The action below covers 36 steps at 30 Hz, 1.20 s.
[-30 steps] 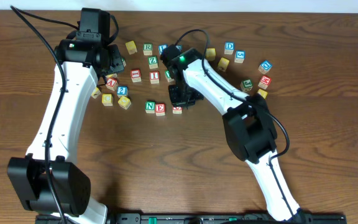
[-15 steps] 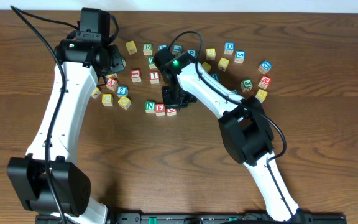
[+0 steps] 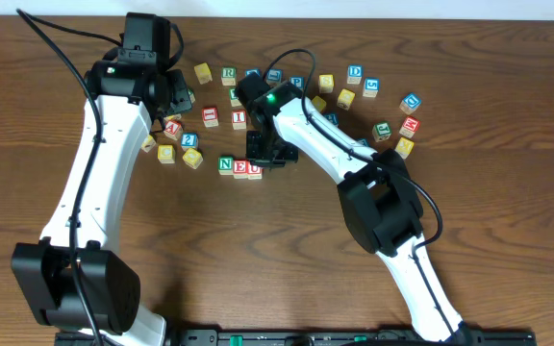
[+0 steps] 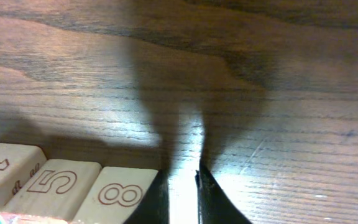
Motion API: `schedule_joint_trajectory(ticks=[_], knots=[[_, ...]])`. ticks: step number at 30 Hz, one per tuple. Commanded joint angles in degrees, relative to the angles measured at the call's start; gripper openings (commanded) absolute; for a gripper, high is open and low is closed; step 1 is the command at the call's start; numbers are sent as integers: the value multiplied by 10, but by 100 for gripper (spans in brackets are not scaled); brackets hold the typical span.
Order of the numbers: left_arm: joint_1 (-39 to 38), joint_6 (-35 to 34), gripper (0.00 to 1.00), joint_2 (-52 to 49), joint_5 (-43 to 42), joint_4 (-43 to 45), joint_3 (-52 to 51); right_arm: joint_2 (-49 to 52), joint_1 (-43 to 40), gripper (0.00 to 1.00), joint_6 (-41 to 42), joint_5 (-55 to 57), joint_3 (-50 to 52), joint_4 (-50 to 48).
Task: Spell out NEURIPS
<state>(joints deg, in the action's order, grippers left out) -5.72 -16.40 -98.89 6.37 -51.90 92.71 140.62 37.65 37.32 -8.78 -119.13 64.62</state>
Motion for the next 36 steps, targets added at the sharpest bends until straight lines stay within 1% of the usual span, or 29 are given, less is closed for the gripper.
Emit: schedule_joint_trajectory(ticks=[1, 4, 11, 14, 17, 19, 21, 24, 25, 26, 27, 30, 32, 36], knots=[[2, 7, 56, 0, 7, -4, 9, -5, 7, 19, -3, -17, 8, -2], [2, 7, 56, 0, 7, -4, 9, -5, -2, 22, -28, -17, 4, 6], [2, 7, 56, 0, 1, -7, 7, -5, -29, 23, -72, -13, -31, 42], [2, 7, 56, -1, -29, -7, -2, -5, -45, 26, -88, -6, -52, 57], [0, 7, 55, -3, -56, -3, -16, -5, -56, 30, -92, -6, -55, 64], [-5, 7, 55, -8, -63, 1, -28, -5, -62, 30, -97, -6, -55, 68], [-12, 7, 51, -16, -62, 3, -35, -5, -66, 30, -101, -1, -54, 70], [-29, 7, 43, -35, -62, 3, -37, -5, -66, 30, -103, 12, -54, 74], [-35, 7, 38, -40, -62, 3, -37, -5, -66, 30, -103, 15, -54, 74], [-41, 7, 31, -47, -62, 3, -37, -5, -66, 29, -103, 19, -53, 75], [-48, 7, 26, -53, -62, 3, -37, -5, -66, 28, -102, 23, -53, 76], [-67, 7, 19, -72, -62, 4, -37, -5, -66, 28, -102, 29, -53, 81], [-79, 7, 8, -88, -61, 4, -37, -5, -66, 28, -102, 29, -53, 81], [-86, -4, 8, -113, -55, 0, -37, -5, -66, 28, -102, 37, -53, 82]])
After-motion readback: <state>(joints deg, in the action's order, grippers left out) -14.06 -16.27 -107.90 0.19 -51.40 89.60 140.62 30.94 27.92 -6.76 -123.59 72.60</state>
